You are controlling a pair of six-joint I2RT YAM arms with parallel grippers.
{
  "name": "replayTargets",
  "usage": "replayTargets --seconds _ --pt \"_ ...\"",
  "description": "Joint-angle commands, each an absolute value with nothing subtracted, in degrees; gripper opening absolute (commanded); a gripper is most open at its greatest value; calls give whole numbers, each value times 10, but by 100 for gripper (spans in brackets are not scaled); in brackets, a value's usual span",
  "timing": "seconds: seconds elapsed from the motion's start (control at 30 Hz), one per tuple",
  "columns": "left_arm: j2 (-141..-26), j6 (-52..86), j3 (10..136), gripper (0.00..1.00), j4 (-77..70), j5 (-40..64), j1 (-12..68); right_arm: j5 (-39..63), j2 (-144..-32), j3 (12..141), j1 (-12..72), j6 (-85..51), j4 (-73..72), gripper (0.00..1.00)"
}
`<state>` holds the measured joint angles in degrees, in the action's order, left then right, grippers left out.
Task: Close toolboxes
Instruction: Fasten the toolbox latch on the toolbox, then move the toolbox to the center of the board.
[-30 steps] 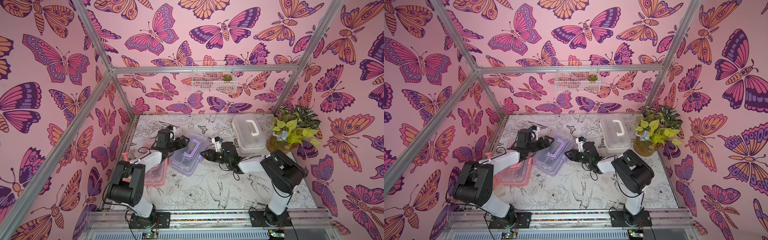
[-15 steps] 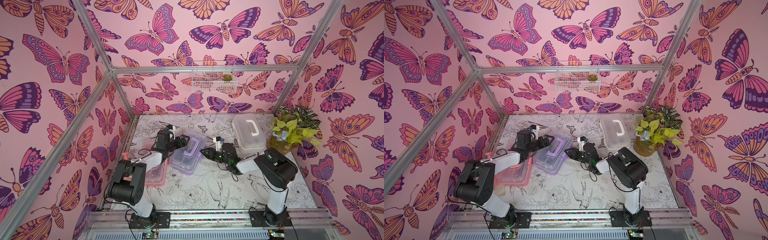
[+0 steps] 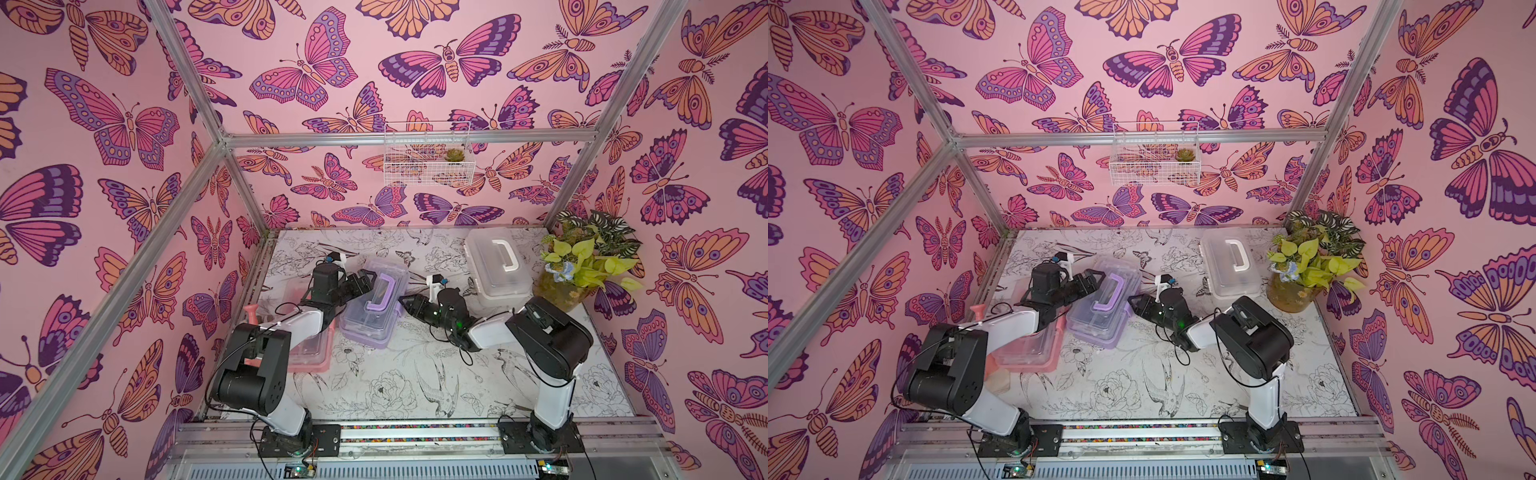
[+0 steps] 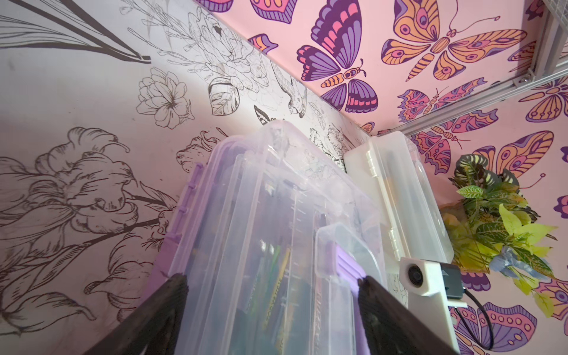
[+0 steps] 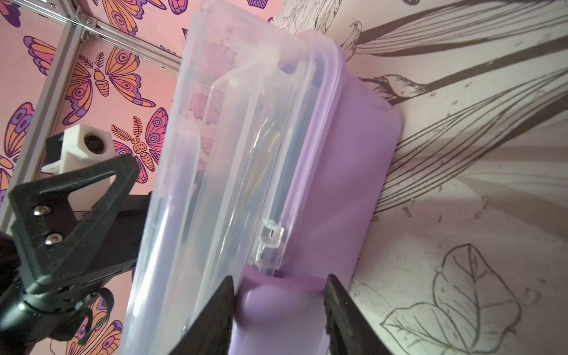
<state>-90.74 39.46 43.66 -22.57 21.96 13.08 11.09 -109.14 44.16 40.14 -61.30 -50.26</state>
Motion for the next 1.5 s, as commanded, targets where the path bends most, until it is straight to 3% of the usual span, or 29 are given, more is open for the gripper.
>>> replayTargets --seconds 0.0,0.13,0.37,0.93,1.3,1.47 --pt "-948 450 389 89 -62 345 198 147 -1088 479 452 -623 -448 49" --pt "-949 451 394 90 -62 346 198 113 -1058 481 456 -596 -370 52" --pt "-949 451 398 90 -63 343 198 131 -1039 480 458 -597 -378 50" --pt "-996 455 384 88 -121 386 198 247 -1178 492 442 -643 -708 43" --pt "-1003 495 372 87 -180 402 202 268 -1190 516 450 -656 -716 42" --pt "-962 463 385 90 -123 367 196 262 -1135 473 410 -615 -630 44"
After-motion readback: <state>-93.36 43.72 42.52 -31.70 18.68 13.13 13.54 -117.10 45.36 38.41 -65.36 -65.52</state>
